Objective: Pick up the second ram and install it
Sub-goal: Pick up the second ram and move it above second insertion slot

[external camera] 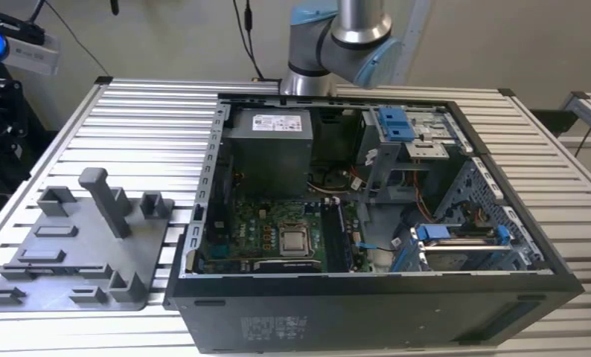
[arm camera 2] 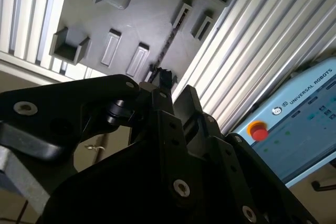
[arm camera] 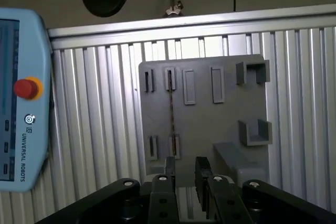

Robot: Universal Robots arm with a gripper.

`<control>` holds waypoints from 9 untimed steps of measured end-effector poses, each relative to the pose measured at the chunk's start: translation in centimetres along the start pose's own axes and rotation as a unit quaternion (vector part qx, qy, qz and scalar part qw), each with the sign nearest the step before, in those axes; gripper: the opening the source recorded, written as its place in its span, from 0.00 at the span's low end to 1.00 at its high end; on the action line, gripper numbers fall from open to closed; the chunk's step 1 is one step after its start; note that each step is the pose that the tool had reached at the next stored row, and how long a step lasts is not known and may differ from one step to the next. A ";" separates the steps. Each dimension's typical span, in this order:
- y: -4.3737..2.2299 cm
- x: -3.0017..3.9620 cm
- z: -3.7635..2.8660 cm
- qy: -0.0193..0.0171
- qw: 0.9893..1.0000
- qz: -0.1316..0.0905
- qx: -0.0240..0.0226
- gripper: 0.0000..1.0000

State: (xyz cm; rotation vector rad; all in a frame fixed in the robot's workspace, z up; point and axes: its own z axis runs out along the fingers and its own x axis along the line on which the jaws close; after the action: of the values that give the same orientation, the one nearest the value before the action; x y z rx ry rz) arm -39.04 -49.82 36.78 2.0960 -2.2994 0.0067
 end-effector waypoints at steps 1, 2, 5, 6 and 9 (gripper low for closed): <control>0.00 0.00 0.00 0.000 1.000 0.000 0.000 0.30; 0.00 0.00 0.02 0.000 1.000 0.000 0.000 0.30; 0.30 -0.02 0.37 0.000 1.000 0.000 0.000 0.30; 0.48 -0.01 0.56 0.000 1.000 0.000 0.000 0.30; 0.88 0.01 1.11 -0.001 1.000 0.000 0.000 0.30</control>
State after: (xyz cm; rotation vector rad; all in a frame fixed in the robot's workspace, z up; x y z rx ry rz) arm -39.94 -49.77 35.69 2.0972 -2.3007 0.0054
